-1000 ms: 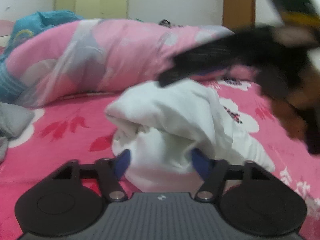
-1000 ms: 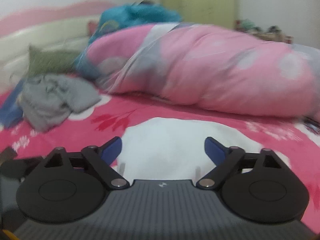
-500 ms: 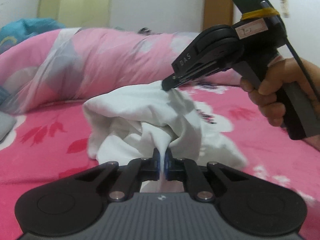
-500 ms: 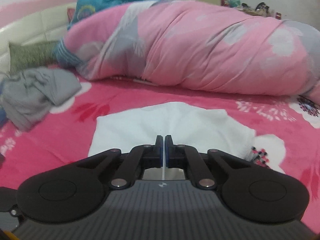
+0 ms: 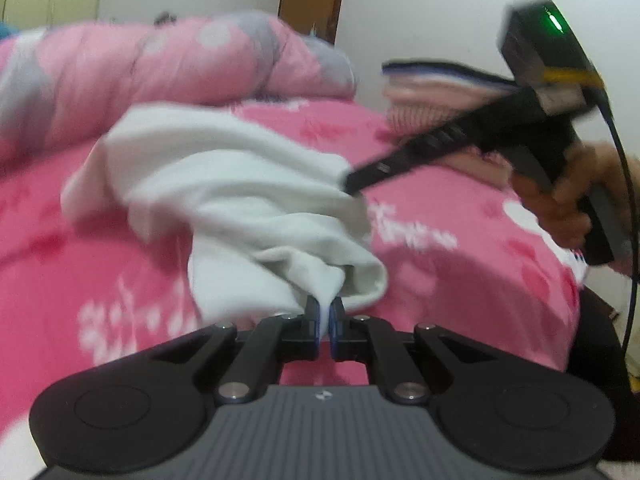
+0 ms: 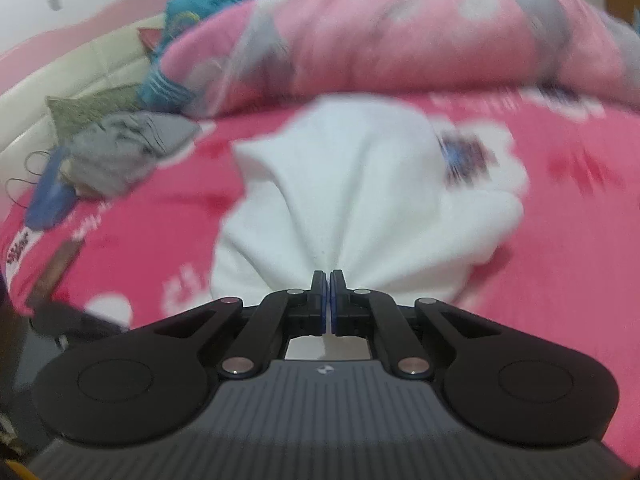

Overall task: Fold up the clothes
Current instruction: 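Grasp the white sweatshirt with the left gripper while the right gripper grasps it too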

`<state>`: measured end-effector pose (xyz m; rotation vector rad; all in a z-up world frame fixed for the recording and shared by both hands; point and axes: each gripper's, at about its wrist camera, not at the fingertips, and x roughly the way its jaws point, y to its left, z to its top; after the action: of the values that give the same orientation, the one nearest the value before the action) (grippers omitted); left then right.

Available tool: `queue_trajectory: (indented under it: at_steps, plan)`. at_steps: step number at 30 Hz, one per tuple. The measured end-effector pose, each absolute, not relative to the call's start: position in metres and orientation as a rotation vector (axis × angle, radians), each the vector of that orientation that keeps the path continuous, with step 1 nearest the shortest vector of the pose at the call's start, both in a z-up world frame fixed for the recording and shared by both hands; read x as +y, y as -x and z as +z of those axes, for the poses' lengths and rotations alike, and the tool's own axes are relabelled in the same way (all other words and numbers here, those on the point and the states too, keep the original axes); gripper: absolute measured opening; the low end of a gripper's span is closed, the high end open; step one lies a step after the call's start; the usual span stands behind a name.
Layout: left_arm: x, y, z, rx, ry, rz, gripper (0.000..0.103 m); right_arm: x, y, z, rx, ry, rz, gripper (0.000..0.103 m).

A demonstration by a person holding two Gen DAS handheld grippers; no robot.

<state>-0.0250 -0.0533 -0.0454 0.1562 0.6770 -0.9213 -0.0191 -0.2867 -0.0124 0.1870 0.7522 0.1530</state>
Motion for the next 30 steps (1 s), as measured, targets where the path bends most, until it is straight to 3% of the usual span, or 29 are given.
queue_trajectory:
  at_steps: [2, 7, 11, 13, 14, 15, 16, 20, 23, 25, 27, 30]
  plan:
    - [-0.041, 0.02, -0.044, 0.698, -0.096, -0.917, 0.013, -0.295, 0.033, -0.031, 0.8, -0.227, 0.118, 0.0]
    - [-0.012, 0.007, -0.024, 0.636, 0.022, -0.842, 0.051, -0.317, 0.049, -0.025, 0.763, -0.277, 0.059, 0.0]
    - [-0.018, -0.019, -0.014, 0.6, 0.066, -0.764, 0.063, -0.335, 0.027, 0.005, 0.644, -0.314, 0.042, 0.005]
    - [-0.029, -0.029, -0.012, 0.6, 0.081, -0.721, 0.073, -0.343, 0.003, 0.009, 0.602, -0.341, 0.06, 0.023]
    - [-0.035, -0.034, -0.011, 0.602, 0.088, -0.699, 0.074, -0.349, -0.01, 0.005, 0.601, -0.365, 0.048, 0.053]
    - [-0.042, -0.039, -0.012, 0.609, 0.086, -0.678, 0.074, -0.354, -0.024, 0.0, 0.602, -0.39, 0.034, 0.073]
    - [-0.05, -0.044, -0.013, 0.619, 0.077, -0.657, 0.074, -0.359, -0.033, -0.006, 0.607, -0.411, 0.005, 0.076]
    - [-0.074, -0.063, -0.022, 0.687, 0.052, -0.585, 0.071, -0.388, -0.052, -0.044, 0.641, -0.549, -0.108, 0.076]
    - [-0.08, -0.073, -0.029, 0.742, 0.093, -0.572, 0.05, -0.409, -0.059, -0.07, 0.654, -0.645, -0.148, 0.074]
    - [-0.084, -0.078, -0.033, 0.764, 0.116, -0.565, 0.039, -0.414, -0.064, -0.082, 0.674, -0.676, -0.123, 0.055]
    - [-0.085, -0.075, -0.033, 0.743, 0.104, -0.567, 0.027, -0.413, -0.063, -0.084, 0.668, -0.681, -0.085, 0.007]
    - [-0.083, -0.066, -0.029, 0.712, 0.095, -0.55, 0.02, -0.406, -0.047, -0.071, 0.577, -0.663, -0.022, 0.004]
